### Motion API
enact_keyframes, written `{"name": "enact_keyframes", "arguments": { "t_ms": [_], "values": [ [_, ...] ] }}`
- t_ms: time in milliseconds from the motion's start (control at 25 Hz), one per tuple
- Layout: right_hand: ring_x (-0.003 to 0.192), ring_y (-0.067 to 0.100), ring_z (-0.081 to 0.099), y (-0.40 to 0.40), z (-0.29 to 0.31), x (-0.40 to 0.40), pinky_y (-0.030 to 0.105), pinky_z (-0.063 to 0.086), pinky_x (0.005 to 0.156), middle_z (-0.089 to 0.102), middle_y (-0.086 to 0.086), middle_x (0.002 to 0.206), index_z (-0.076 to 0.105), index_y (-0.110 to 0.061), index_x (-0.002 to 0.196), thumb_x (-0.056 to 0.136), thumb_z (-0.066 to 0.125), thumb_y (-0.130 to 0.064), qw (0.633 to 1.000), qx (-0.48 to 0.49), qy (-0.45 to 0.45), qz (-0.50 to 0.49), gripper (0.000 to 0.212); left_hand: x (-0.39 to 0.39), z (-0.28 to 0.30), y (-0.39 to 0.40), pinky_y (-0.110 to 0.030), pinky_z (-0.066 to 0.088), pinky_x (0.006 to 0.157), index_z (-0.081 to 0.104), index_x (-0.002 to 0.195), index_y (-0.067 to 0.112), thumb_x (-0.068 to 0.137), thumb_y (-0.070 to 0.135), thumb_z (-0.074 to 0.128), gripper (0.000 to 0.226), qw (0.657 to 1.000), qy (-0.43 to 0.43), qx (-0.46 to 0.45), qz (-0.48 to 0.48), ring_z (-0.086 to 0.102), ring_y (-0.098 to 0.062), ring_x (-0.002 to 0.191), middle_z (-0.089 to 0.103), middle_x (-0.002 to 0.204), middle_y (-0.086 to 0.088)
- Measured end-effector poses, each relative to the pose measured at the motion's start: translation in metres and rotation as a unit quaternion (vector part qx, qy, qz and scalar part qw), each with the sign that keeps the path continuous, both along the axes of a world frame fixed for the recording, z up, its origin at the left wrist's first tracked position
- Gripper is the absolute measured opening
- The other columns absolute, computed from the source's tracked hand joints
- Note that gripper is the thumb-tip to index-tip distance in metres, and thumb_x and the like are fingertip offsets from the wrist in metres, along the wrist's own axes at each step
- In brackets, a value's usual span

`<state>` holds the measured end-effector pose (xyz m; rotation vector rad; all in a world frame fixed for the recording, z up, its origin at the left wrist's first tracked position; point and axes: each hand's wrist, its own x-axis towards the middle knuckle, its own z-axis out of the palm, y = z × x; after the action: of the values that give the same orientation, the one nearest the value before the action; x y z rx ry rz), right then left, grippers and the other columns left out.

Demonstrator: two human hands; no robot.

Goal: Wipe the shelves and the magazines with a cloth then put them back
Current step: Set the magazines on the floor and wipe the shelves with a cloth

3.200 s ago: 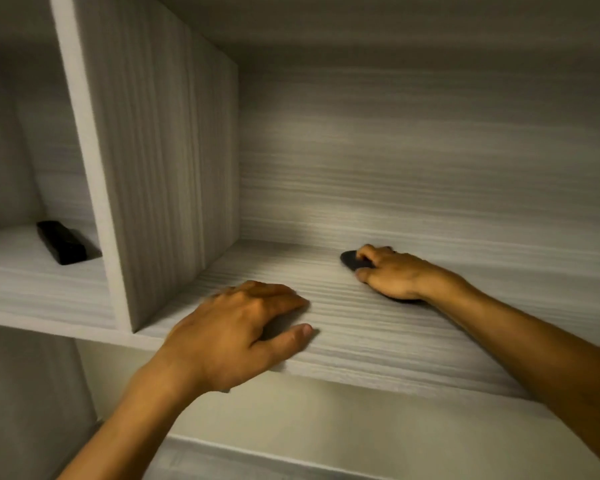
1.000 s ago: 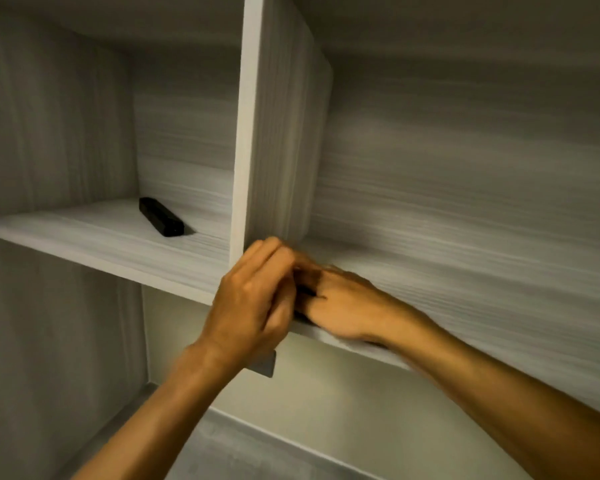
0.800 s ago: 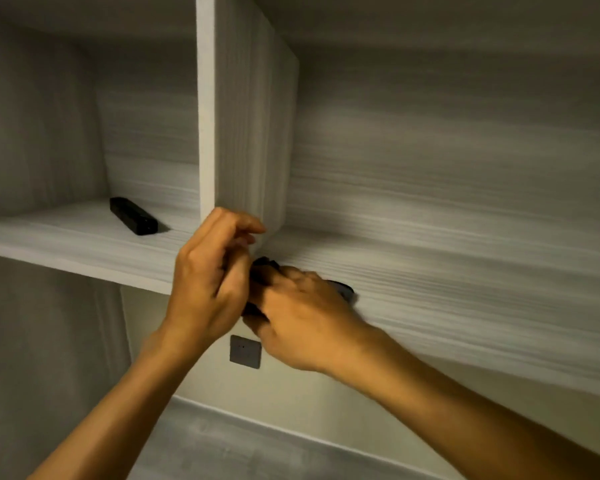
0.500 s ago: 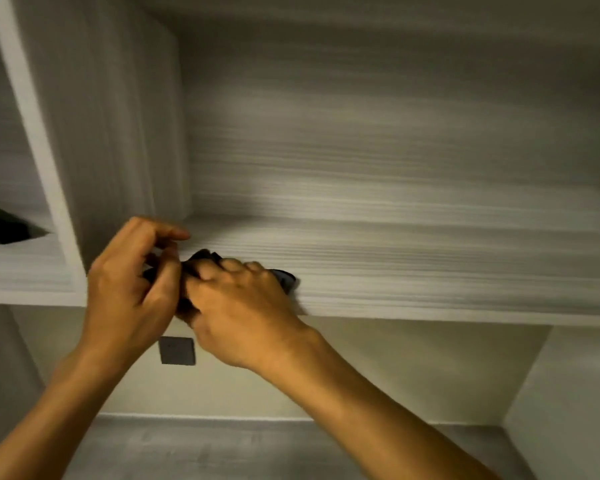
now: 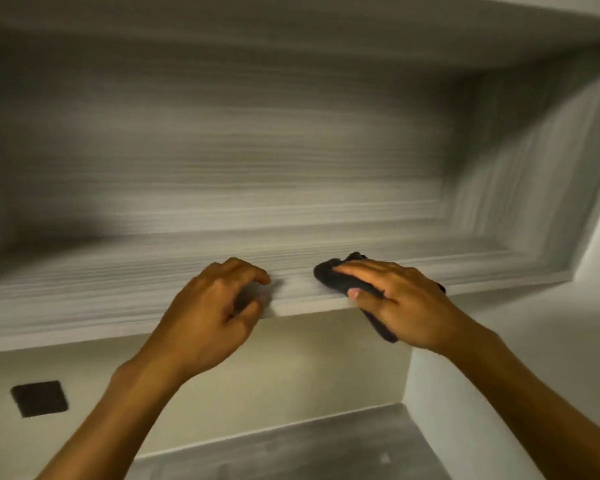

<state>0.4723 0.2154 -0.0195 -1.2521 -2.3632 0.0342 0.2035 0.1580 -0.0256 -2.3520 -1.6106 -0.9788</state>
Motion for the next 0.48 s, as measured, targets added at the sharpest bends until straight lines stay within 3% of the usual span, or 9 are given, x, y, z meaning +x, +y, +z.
{"name": "enact_keyframes", "arguments": {
  "t_ms": [120,240,360,480],
  "values": [
    [0.121,0.017,0.05,0.017,0.004,0.082,0.027,0.034,0.098,0.052,-0.009,0.138,0.043,-0.052,0.133,0.099,0.043,-0.038,0.994,-0.051,0.043,-0.085,0.036,0.029,0.005,0.02,-0.019,0.035,0.098,0.043,0.133,0.048,0.083,0.073,0.018,0.062,0.994,0.068,-0.083,-0.027,0.039,0.004,0.12,0.041,0.132,0.034],
    [0.105,0.016,0.055,0.049,0.015,0.139,0.029,0.036,0.09,0.059,-0.006,0.122,0.045,-0.064,0.112,0.1,0.042,-0.036,0.98,-0.124,0.079,-0.133,0.03,0.032,0.012,0.033,-0.016,0.013,0.108,0.021,0.14,0.059,0.068,0.087,0.007,0.078,0.977,0.089,-0.193,-0.012,0.013,0.013,0.132,0.014,0.143,0.04],
    [0.128,0.025,0.044,0.103,0.025,0.176,0.033,0.029,0.108,0.045,0.002,0.145,0.045,-0.042,0.136,0.099,0.045,-0.037,0.964,-0.177,0.051,-0.19,0.038,0.038,0.011,0.036,-0.019,0.001,0.113,0.006,0.137,0.066,0.064,0.089,-0.001,0.077,0.971,0.128,-0.203,-0.011,-0.004,0.014,0.135,-0.004,0.149,0.038],
    [0.135,0.026,0.036,0.149,0.032,0.173,0.034,0.023,0.115,0.037,0.001,0.151,0.044,-0.036,0.141,0.095,0.046,-0.051,0.951,-0.215,0.06,-0.215,0.048,0.04,0.009,0.031,-0.016,0.0,0.111,0.007,0.138,0.065,0.07,0.085,0.0,0.071,0.974,0.128,-0.184,-0.012,-0.007,0.017,0.134,-0.004,0.148,0.039]
  ]
}}
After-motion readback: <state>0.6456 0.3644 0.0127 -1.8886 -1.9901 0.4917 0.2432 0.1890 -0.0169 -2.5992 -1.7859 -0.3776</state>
